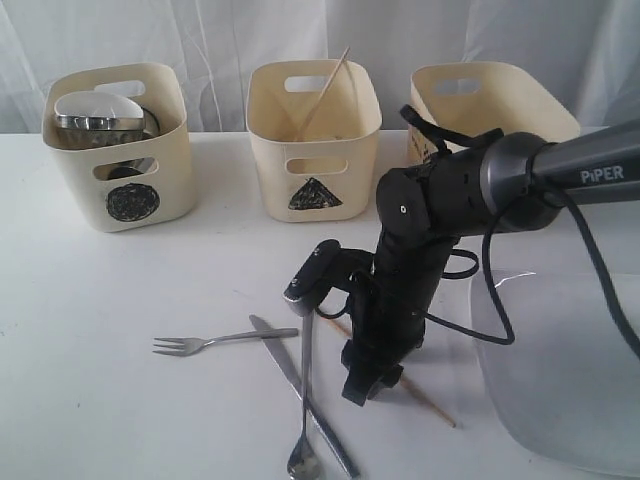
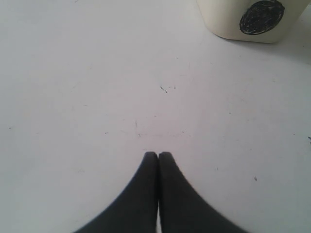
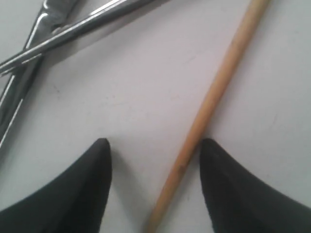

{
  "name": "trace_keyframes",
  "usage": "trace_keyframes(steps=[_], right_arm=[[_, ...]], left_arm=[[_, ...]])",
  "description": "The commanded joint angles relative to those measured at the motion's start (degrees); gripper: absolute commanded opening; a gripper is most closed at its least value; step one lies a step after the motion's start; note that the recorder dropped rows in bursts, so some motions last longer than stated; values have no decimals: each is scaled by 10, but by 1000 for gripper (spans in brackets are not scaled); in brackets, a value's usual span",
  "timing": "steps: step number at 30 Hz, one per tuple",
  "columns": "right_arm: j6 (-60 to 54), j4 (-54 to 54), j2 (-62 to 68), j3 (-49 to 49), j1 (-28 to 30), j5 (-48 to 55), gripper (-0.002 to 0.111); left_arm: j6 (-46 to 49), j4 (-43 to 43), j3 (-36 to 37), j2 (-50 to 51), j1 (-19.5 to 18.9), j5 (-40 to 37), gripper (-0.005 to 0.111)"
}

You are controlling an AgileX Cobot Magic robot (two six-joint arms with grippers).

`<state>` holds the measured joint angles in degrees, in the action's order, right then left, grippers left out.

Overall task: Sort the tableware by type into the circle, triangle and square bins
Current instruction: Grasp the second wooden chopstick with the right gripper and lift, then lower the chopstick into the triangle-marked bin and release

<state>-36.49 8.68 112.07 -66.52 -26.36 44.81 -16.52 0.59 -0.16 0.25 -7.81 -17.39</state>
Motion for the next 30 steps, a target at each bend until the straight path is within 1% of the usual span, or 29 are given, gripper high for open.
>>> trace_keyframes(steps=[1, 2, 3, 4, 5, 6, 7, 8, 12, 17, 20, 23, 30], right_arm=[[22, 7, 38, 6, 4, 3, 33], [32, 7, 43, 6, 4, 3, 26], [39, 5, 47, 6, 4, 3, 21], [49, 5, 55, 6, 4, 3, 14], [54, 5, 57, 6, 4, 3, 10], [59, 5, 61, 6, 4, 3, 3], [63, 5, 61, 6, 4, 3, 0], [83, 5, 60, 6, 4, 1, 0], [87, -2, 20, -11, 4, 1, 0], [114, -3, -77, -87, 4, -6, 0], [134, -1, -120, -135, 4, -33, 0], [144, -1, -149, -168, 5, -95, 0], [162, 6, -144, -179, 10, -326, 0]], left_arm=[[1, 6, 2, -3, 0, -6, 0], [1, 6, 2, -3, 0, -6, 0], [1, 6, 2, -3, 0, -6, 0], [1, 6, 2, -3, 0, -6, 0], [1, 6, 2, -3, 0, -6, 0], [1, 6, 2, -3, 0, -6, 0], [1, 6, 2, -3, 0, -6, 0], [1, 6, 2, -3, 0, -6, 0], [1, 6, 2, -3, 0, -6, 0], [1, 6, 2, -3, 0, -6, 0], [1, 6, 2, -3, 0, -6, 0], [1, 6, 2, -3, 0, -6, 0], [1, 6, 2, -3, 0, -6, 0]])
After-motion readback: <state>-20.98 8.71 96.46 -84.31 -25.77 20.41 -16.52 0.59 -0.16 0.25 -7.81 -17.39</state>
